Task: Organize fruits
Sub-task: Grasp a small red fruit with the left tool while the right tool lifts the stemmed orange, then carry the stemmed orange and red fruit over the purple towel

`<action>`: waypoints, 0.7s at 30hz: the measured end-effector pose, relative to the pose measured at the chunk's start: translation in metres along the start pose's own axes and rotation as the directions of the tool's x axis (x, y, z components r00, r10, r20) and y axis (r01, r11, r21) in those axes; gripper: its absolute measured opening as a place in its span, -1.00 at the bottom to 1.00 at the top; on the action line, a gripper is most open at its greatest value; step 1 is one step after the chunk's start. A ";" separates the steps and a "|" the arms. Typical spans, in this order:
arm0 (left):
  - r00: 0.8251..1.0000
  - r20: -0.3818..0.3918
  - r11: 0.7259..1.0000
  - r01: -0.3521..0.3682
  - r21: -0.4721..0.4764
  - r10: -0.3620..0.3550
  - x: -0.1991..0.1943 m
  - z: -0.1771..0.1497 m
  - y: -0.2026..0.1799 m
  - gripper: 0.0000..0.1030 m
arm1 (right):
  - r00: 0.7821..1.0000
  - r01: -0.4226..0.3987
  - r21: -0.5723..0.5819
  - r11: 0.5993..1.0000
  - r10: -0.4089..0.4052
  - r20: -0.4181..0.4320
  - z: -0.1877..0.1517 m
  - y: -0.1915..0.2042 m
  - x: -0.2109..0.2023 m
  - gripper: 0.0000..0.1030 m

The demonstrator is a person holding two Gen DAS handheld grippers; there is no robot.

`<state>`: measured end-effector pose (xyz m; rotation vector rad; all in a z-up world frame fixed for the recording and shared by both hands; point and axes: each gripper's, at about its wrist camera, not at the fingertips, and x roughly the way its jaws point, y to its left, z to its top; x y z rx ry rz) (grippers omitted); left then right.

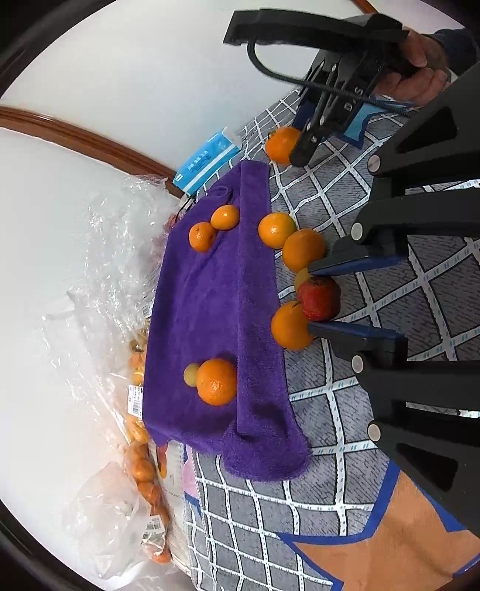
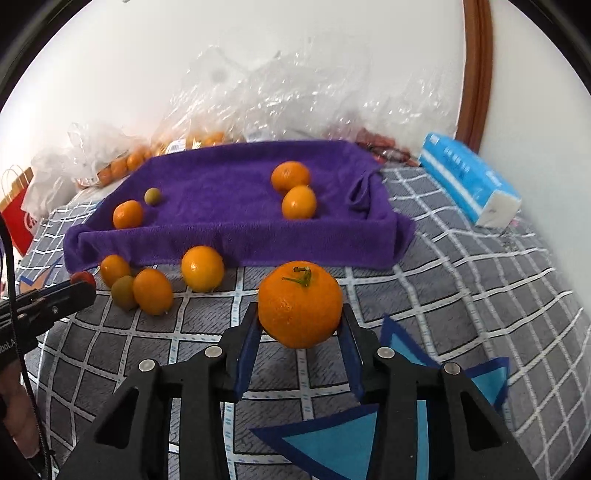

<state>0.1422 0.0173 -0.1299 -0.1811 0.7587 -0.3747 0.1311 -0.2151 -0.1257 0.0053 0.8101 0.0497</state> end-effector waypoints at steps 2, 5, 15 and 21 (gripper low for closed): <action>1.000 0.020 1.000 -0.007 -0.005 0.007 -0.005 0.002 0.001 -0.54 | 1.000 -0.014 0.010 1.000 0.014 0.003 0.003 -0.002 -0.006 -0.21; 0.999 0.031 0.999 -0.011 -0.039 0.012 -0.011 0.007 0.004 -0.54 | 1.000 -0.016 0.011 1.000 0.015 0.025 0.011 -0.002 -0.017 -0.21; 0.993 0.116 0.997 -0.026 -0.066 0.034 -0.046 0.045 0.005 -0.54 | 0.994 -0.030 -0.011 0.999 0.031 0.103 0.051 0.008 -0.035 -0.20; 0.988 0.139 0.996 -0.055 -0.071 0.065 -0.040 0.070 0.011 -0.54 | 0.990 -0.046 -0.017 0.999 0.048 0.131 0.074 0.019 -0.025 -0.20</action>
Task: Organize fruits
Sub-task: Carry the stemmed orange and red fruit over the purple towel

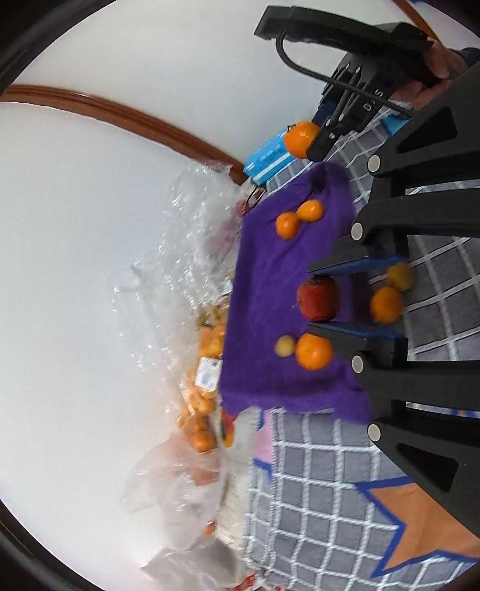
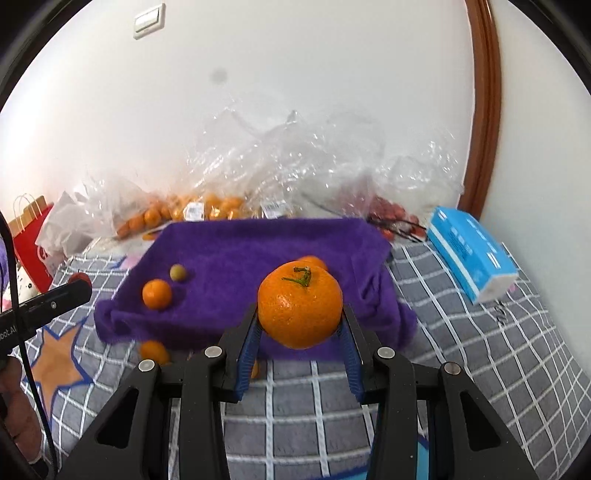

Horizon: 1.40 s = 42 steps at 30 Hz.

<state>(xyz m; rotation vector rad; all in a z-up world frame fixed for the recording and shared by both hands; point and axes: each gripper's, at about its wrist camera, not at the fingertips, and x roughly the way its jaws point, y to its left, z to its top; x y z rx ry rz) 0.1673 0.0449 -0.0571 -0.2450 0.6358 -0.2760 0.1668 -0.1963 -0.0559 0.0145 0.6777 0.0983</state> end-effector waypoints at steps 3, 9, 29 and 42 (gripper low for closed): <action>1.000 0.014 1.000 -0.003 -0.009 0.003 0.009 0.010 0.001 -0.54 | 1.000 -0.007 -0.006 1.000 0.007 0.015 0.010 0.004 0.009 -0.20; 0.999 0.038 0.999 -0.030 -0.012 0.031 0.034 0.025 0.002 -0.54 | 0.999 -0.023 0.000 1.000 0.023 0.027 0.028 0.009 0.031 -0.20; 0.998 -0.029 0.994 -0.055 -0.089 0.053 0.077 0.004 0.032 -0.54 | 0.989 -0.097 0.032 0.995 0.100 -0.110 -0.002 0.011 0.096 -0.20; 0.998 -0.045 0.995 -0.049 -0.091 0.045 0.086 0.000 0.034 -0.54 | 0.982 -0.086 0.022 0.996 0.088 -0.169 -0.011 0.015 0.110 -0.19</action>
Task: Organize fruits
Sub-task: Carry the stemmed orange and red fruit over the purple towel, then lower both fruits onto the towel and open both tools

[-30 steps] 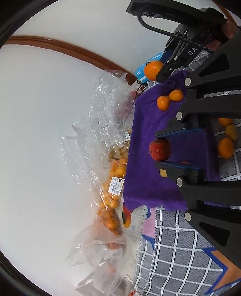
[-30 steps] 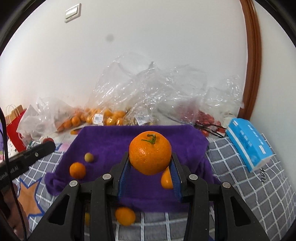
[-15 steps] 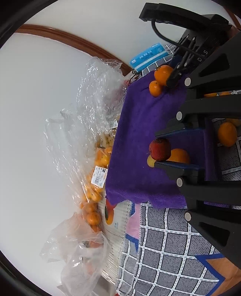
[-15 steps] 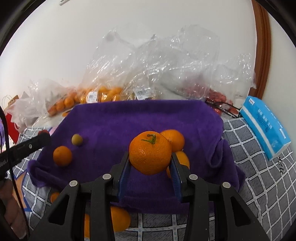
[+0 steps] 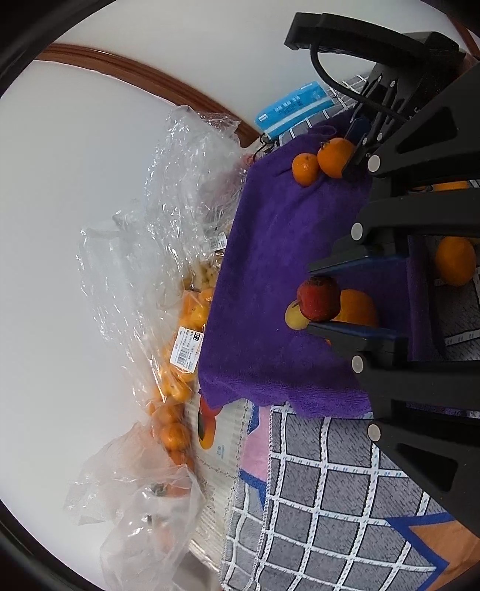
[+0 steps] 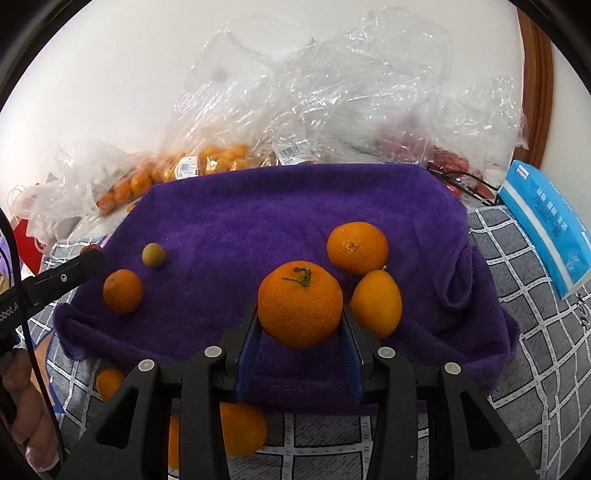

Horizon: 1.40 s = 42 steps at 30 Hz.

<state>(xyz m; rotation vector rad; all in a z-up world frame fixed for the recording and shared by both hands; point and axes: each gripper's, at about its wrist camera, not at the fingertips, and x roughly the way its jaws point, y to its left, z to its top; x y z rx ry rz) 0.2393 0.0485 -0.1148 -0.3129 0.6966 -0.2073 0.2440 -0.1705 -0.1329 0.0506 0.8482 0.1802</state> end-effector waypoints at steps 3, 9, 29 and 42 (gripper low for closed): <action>1.000 -0.006 1.000 0.008 -0.006 -0.008 0.001 0.000 0.001 -0.54 | 1.000 0.006 -0.009 1.000 -0.006 -0.004 0.001 0.001 0.000 -0.19; 0.999 -0.032 1.000 0.004 -0.014 -0.004 0.008 -0.002 0.002 -0.54 | 1.000 -0.015 0.004 1.000 0.015 0.000 0.003 -0.002 -0.002 -0.15; 0.999 -0.039 1.000 0.026 0.001 -0.026 0.009 -0.002 -0.002 -0.36 | 0.989 0.005 -0.028 1.000 -0.001 0.146 0.004 0.006 -0.030 0.13; 1.000 -0.008 0.999 0.023 -0.027 -0.024 -0.001 0.001 -0.001 -0.10 | 0.985 0.031 0.037 0.999 -0.037 0.168 0.007 -0.001 -0.040 0.13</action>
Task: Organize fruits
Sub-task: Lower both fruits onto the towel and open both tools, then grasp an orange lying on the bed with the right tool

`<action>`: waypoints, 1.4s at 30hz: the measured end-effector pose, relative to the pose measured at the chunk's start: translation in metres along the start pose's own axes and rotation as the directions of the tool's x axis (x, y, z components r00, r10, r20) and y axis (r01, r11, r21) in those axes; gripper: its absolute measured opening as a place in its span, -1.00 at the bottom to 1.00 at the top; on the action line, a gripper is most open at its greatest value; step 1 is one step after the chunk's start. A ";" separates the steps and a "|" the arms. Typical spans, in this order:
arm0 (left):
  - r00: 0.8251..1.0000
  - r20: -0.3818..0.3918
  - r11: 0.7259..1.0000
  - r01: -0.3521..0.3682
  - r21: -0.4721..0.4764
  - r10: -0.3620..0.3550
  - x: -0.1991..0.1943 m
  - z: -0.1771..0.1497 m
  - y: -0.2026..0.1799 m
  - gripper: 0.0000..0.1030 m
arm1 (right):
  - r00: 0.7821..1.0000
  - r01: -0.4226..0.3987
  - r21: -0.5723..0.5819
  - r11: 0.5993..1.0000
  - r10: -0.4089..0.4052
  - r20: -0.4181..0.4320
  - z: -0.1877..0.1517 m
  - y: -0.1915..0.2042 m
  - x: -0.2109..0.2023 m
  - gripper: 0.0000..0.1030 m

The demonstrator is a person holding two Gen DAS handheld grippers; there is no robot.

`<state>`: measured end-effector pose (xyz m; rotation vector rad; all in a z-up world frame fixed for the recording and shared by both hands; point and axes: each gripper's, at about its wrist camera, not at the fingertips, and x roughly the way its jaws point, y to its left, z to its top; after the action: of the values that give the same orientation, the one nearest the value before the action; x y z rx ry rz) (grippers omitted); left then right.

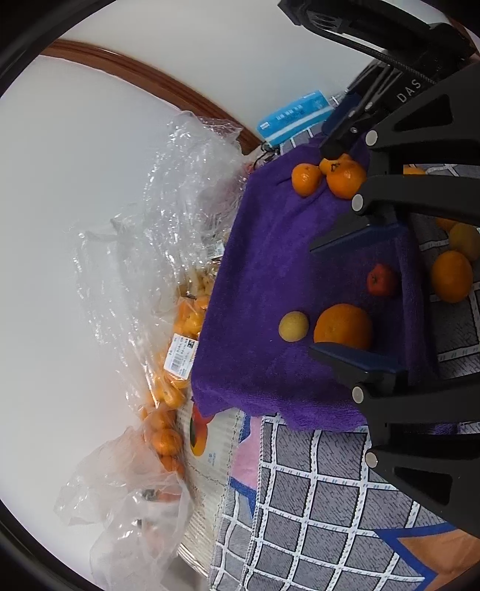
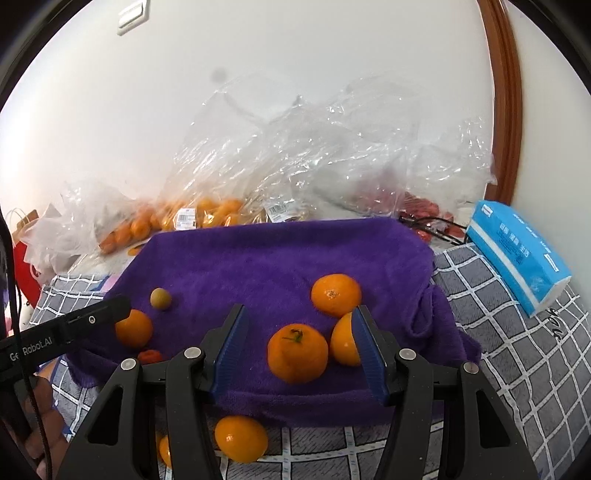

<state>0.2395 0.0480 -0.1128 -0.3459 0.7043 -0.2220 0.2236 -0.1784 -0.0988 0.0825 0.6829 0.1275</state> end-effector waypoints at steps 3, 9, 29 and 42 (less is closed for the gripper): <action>0.999 0.029 1.000 -0.015 -0.013 0.015 -0.007 0.002 0.001 -0.10 | 1.000 -0.013 0.001 1.000 0.013 -0.008 0.002 0.002 -0.006 0.13; 0.999 0.024 0.999 -0.021 -0.033 0.022 -0.010 0.005 0.007 -0.10 | 0.997 -0.036 0.006 0.999 0.036 -0.073 -0.007 0.001 -0.019 0.13; 0.999 0.040 0.999 0.019 -0.036 -0.017 -0.015 0.003 0.003 -0.11 | 0.976 -0.111 -0.026 0.994 0.104 -0.190 -0.055 0.013 -0.002 -0.34; 0.998 0.059 0.992 -0.011 0.123 0.003 -0.024 -0.008 -0.033 -0.12 | 0.995 -0.025 0.038 0.999 0.029 -0.095 -0.049 -0.026 -0.030 -0.34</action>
<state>0.2131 0.0234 -0.0915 -0.2308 0.6307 -0.2467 0.1721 -0.2066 -0.1210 0.1211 0.7796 0.1457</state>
